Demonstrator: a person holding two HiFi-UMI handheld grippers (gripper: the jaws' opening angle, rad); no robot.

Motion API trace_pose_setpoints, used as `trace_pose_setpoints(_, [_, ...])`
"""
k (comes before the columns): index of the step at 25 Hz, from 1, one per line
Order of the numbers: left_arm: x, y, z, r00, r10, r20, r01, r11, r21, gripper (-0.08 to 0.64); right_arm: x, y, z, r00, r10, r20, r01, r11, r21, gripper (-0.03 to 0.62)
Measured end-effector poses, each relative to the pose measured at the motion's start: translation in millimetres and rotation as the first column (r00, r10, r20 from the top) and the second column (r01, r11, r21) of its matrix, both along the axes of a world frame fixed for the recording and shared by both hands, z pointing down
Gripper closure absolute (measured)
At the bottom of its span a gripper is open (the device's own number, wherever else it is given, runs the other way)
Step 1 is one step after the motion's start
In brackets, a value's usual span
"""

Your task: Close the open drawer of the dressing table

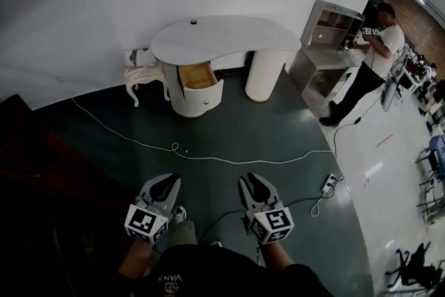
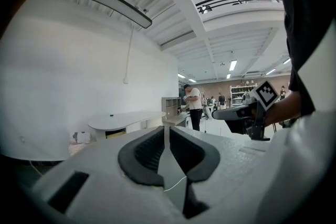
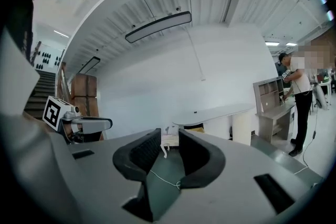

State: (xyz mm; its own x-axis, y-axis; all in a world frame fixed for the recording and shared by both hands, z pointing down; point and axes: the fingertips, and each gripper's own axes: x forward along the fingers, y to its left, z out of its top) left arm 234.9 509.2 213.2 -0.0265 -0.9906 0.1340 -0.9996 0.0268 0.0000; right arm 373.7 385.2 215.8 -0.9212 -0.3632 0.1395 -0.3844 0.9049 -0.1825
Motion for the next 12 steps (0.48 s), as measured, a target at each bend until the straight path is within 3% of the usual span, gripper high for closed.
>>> trace_pose_setpoints(2, [-12.2, -6.0, 11.6, 0.999, 0.023, -0.025, -0.023, 1.0, -0.014, 0.511, -13.5, -3.8, 4.8, 1.0, 0.004, -0.016, -0.004, 1.0, 0.007, 0.453])
trace_pose_setpoints(4, [-27.7, -16.8, 19.7, 0.998, 0.047, -0.044, -0.049, 0.998, -0.04, 0.399, -29.7, -11.2, 10.6, 1.0, 0.012, -0.021, -0.012, 1.0, -0.004, 0.433])
trace_pose_setpoints(8, [-70.8, -36.7, 24.6, 0.994, 0.102, -0.044, -0.105, 0.992, -0.065, 0.377, -72.2, -21.8, 18.5, 0.999, 0.046, -0.021, -0.047, 0.999, -0.023, 0.401])
trace_pose_setpoints(12, [-131.0, -53.0, 30.2, 0.993, 0.108, -0.049, -0.112, 0.99, -0.082, 0.373, -124.0, -36.8, 31.0, 0.995, 0.091, -0.028, -0.092, 0.995, -0.049, 0.39])
